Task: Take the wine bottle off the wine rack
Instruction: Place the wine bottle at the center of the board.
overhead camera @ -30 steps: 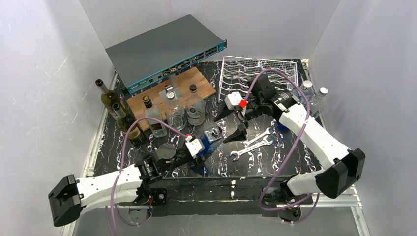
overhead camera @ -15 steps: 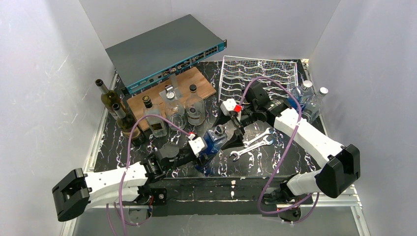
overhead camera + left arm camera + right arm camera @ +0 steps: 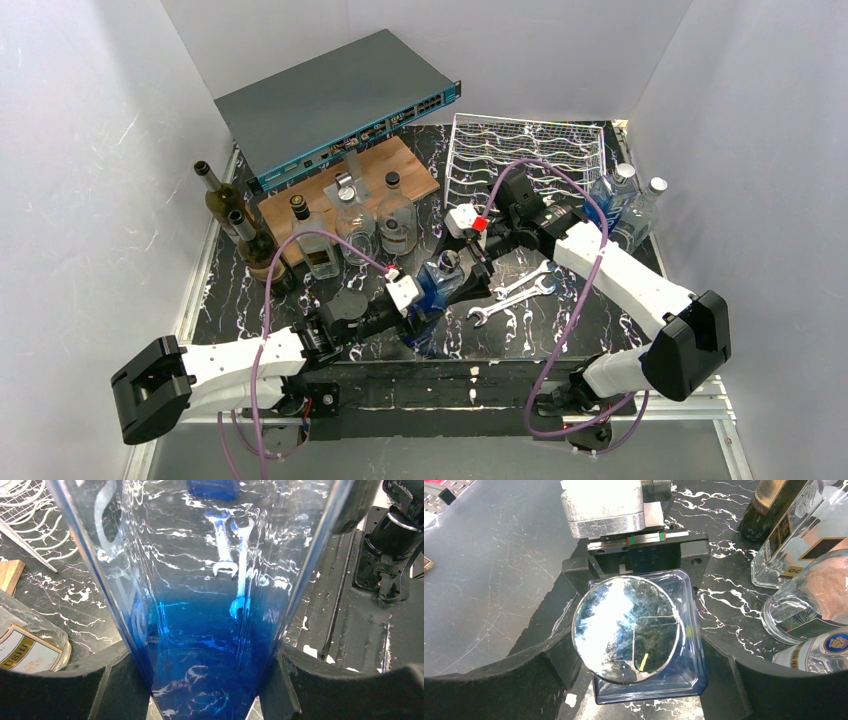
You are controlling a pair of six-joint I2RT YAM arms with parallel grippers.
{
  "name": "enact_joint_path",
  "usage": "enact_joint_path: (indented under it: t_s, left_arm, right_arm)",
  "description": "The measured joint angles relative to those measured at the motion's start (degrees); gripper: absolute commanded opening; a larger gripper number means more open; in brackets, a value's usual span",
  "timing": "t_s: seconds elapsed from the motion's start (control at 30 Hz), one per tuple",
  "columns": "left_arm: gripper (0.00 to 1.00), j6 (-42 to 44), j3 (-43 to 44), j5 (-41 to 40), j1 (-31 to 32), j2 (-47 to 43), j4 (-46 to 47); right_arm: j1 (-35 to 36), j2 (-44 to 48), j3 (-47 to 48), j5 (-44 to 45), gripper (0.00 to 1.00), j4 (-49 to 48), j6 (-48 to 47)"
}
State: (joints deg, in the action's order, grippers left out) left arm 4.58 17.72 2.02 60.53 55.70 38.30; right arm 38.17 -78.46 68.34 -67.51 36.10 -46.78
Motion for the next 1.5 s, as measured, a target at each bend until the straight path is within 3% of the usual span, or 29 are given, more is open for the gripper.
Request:
enact_joint_path:
  t_s: [0.23, 0.47, 0.53, 0.6, 0.93, 1.2, 1.5]
  left_arm:
    - [0.00, -0.7, 0.0, 0.0, 0.0, 0.0, 0.2]
    - [0.00, -1.4, 0.0, 0.3, 0.0, 0.0, 0.2]
    - [0.00, -1.6, 0.0, 0.1, 0.0, 0.0, 0.2]
    - [0.11, -1.7, 0.0, 0.0, 0.0, 0.0, 0.2]
    - [0.95, -2.6, 0.0, -2.8, 0.0, -1.1, 2.3]
    - [0.98, -3.8, -0.1, -8.3, 0.0, -9.7, 6.2]
    - [0.98, -5.9, 1.3, -12.6, 0.0, -21.7, -11.6]
  right_arm:
    - [0.2, -0.7, 0.0, -0.2, 0.71, -0.5, -0.2]
    - [0.5, -1.4, 0.4, -0.4, 0.29, -1.1, -1.1]
    - [0.5, -1.6, 0.6, -0.4, 0.22, -0.9, -1.2]
    - [0.6, -1.8, 0.9, -0.4, 0.18, -0.5, -1.4]
    - [1.0, -4.1, 5.1, 0.3, 0.09, 2.2, -2.2]
    - [1.3, -7.5, 8.9, 3.4, 0.06, 4.3, -0.7]
    - [1.3, -11.1, 14.7, 9.6, 0.06, 5.3, 2.1]
